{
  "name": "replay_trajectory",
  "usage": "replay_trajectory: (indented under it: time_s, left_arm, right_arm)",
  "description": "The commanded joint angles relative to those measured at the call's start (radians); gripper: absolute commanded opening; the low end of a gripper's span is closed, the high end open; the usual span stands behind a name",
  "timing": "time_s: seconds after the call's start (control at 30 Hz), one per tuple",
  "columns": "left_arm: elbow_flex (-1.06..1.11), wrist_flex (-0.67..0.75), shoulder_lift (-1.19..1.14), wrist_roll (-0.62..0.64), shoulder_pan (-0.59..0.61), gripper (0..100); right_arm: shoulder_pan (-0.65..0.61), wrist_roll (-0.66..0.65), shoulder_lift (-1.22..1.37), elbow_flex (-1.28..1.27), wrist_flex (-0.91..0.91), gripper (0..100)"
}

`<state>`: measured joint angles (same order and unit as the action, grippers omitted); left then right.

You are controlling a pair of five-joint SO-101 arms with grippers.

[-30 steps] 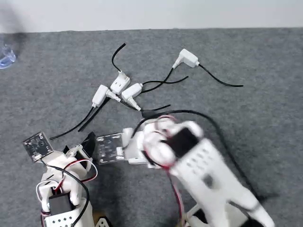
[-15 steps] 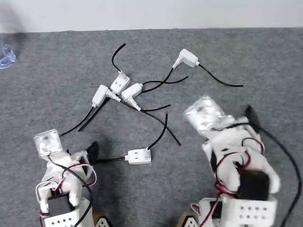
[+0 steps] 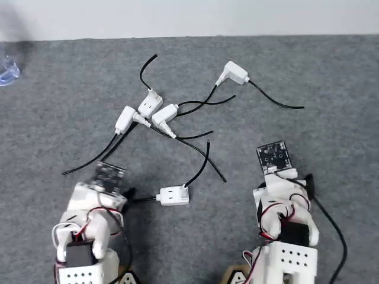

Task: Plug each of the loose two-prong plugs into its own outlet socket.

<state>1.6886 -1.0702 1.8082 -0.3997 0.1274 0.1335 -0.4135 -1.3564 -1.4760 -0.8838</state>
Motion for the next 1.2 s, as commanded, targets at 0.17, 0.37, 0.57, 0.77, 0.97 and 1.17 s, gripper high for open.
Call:
replay_trajectory:
  time_s: [0.17, 0.37, 0.57, 0.77, 0.97, 1.17]
  left_arm:
    - [-0.082, 0.006, 0.002, -0.126, -0.411, 32]
    - [-0.331, -0.132, 0.002, -0.146, -0.442, 32]
    - [-0.700, -0.219, -0.198, -0.166, -0.442, 33]
    - [-1.095, -0.436, -0.760, -0.167, -0.601, 33]
    - [-1.125, -0.423, -1.289, -0.358, -0.687, 32]
    - [-1.001, -0.107, -1.490, -0.457, -0.658, 32]
  right_arm:
    - [0.070, -0.055, -0.012, -0.066, 0.140, 36.1]
    - [0.038, -0.055, -0.010, -0.072, 0.142, 36.1]
    - [0.038, -0.054, -0.010, -0.074, 0.143, 36.1]
    - [-0.002, -0.060, -0.012, -0.106, 0.177, 36.1]
    - [0.002, -0.061, -0.012, -0.107, 0.179, 36.1]
    - [0.019, -0.061, -0.012, -0.107, 0.183, 36.1]
